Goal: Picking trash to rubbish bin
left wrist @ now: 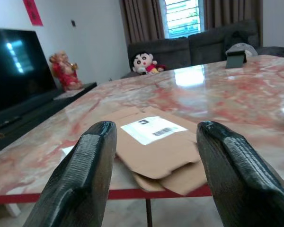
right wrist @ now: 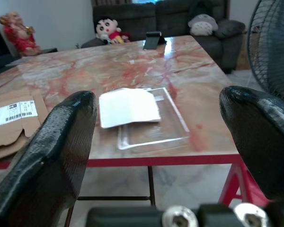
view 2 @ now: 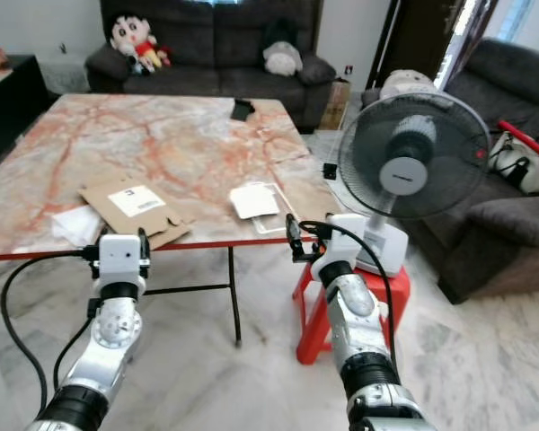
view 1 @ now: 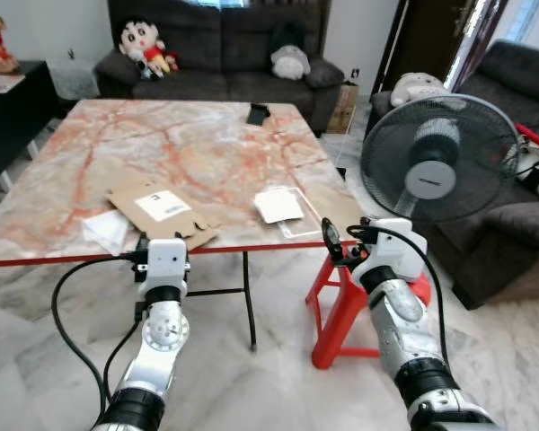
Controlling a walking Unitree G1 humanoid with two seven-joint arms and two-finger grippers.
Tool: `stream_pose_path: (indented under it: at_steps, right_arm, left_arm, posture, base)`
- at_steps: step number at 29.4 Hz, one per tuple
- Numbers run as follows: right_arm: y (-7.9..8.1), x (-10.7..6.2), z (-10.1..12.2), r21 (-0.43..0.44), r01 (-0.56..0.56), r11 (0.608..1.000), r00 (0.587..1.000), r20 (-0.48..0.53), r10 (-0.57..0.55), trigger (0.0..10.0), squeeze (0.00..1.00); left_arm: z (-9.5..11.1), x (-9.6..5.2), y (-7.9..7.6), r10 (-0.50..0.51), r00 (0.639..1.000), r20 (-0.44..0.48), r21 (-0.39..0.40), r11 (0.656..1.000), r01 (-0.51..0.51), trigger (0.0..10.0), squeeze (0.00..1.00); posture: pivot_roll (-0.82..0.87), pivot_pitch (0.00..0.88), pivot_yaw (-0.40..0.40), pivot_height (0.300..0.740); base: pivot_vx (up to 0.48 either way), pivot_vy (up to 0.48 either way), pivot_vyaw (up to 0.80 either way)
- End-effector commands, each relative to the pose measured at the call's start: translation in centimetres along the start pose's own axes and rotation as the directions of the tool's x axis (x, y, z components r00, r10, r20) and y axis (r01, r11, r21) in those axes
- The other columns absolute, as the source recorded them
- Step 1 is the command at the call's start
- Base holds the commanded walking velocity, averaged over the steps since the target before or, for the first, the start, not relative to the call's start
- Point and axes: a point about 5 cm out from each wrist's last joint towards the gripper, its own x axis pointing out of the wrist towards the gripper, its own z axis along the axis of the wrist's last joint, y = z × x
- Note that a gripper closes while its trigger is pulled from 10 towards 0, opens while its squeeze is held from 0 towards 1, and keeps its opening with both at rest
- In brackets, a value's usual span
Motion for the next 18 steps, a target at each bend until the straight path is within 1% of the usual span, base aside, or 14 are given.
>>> stream_pose_path:
  at_steps: [1, 5, 8, 9, 13, 15, 16, 18]
  right_arm:
    - [-0.7, -0.3, 0.0, -0.009, 0.021, 1.000, 1.000, -0.004, -0.021, 10.0, 0.00]
    - [-0.6, -0.3, 0.1, -0.026, 0.008, 1.000, 1.000, -0.003, -0.008, 10.0, 0.00]
    - [-0.5, -0.3, 0.0, -0.027, 0.005, 1.000, 1.000, -0.003, -0.005, 10.0, 0.00]
    - [-0.5, -0.2, 0.0, -0.030, 0.002, 1.000, 1.000, -0.005, -0.002, 10.0, 0.00]
    - [-0.4, -0.2, -0.1, -0.033, -0.003, 0.999, 1.000, -0.011, 0.002, 10.0, 0.00]
    - [-0.4, -0.2, -0.1, -0.028, -0.002, 1.000, 1.000, -0.011, 0.002, 10.0, 0.00]
    - [-0.4, -0.3, -0.1, -0.015, 0.007, 1.000, 1.000, -0.012, -0.008, 10.0, 0.00]
    - [-0.5, -0.3, -0.2, -0.013, 0.010, 1.000, 1.000, -0.012, -0.010, 10.0, 0.00]
  left_arm:
    - [-0.1, -0.3, -0.8, -0.023, 1.000, -0.011, -0.007, 1.000, 0.023, 10.0, 0.00]
    - [0.0, -0.3, -0.8, -0.021, 1.000, -0.010, -0.008, 1.000, 0.021, 10.0, 0.00]
    - [0.0, -0.3, -0.9, -0.024, 1.000, -0.010, -0.010, 1.000, 0.024, 10.0, 0.00]
    - [0.0, -0.3, -1.0, -0.037, 0.999, -0.014, -0.026, 0.999, 0.036, 10.0, 0.00]
    - [0.0, -0.4, -1.7, -0.080, 0.997, -0.022, -0.030, 0.996, 0.080, 10.0, 0.00]
    - [-0.1, -0.5, -2.0, -0.094, 0.995, -0.032, -0.032, 0.995, 0.093, 10.0, 0.00]
    - [0.0, -0.6, -2.4, -0.110, 0.994, -0.029, -0.057, 0.993, 0.108, 10.0, 0.00]
    - [0.1, -0.6, -2.5, -0.117, 0.993, -0.023, -0.061, 0.991, 0.115, 10.0, 0.00]
  posture:
    - [-0.04, 0.032, -0.088, 0.740]
    - [-0.04, 0.031, -0.089, 0.740]
    - [-0.04, 0.031, -0.089, 0.740]
    - [-0.03, 0.033, -0.091, 0.740]
    - [-0.03, 0.033, -0.091, 0.740]
    - [-0.03, 0.032, -0.090, 0.740]
    - [-0.03, 0.032, -0.091, 0.740]
    - [-0.04, 0.032, -0.090, 0.740]
  base:
    - [0.000, -0.352, 0.00]
    - [0.000, -0.331, 0.00]
    - [0.000, 0.000, 0.00]
    - [0.000, 0.000, 0.00]
    - [0.000, 0.000, 0.48]
    - [0.000, 0.000, 0.00]
    - [0.000, 0.000, 0.00]
    - [0.000, 0.000, 0.00]
